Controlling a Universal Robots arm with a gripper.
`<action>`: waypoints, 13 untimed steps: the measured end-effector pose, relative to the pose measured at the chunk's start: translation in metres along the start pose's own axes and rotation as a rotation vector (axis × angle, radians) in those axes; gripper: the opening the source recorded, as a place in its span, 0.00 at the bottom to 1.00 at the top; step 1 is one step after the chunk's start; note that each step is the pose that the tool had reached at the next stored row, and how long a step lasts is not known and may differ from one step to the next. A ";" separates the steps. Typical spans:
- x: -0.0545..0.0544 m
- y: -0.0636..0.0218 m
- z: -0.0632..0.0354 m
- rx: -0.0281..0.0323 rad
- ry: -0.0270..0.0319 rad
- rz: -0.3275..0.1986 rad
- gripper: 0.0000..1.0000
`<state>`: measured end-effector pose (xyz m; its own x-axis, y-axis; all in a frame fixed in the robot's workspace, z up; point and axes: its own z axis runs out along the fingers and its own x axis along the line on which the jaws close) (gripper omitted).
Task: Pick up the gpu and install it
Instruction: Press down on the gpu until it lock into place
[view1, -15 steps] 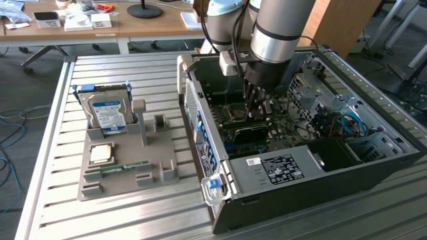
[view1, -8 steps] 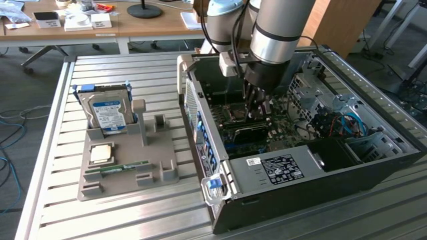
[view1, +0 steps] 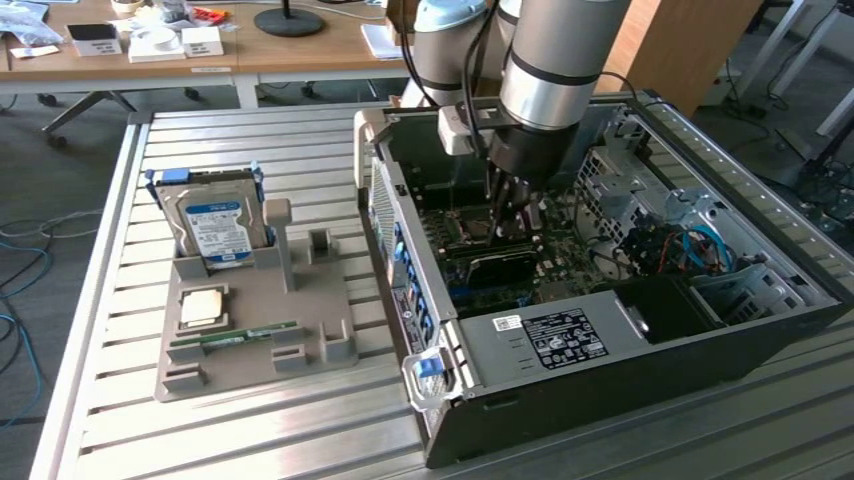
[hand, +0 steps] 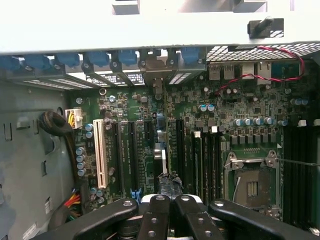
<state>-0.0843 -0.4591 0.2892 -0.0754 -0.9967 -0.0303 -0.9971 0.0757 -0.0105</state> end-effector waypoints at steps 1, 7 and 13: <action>0.000 0.0000 0.0001 -0.0002 0.0002 0.000 0.11; 0.000 0.0000 0.0002 -0.0001 0.0002 0.000 0.11; 0.000 0.0000 0.0012 -0.0002 0.0003 0.000 0.11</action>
<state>-0.0844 -0.4591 0.2879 -0.0755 -0.9967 -0.0300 -0.9971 0.0758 -0.0103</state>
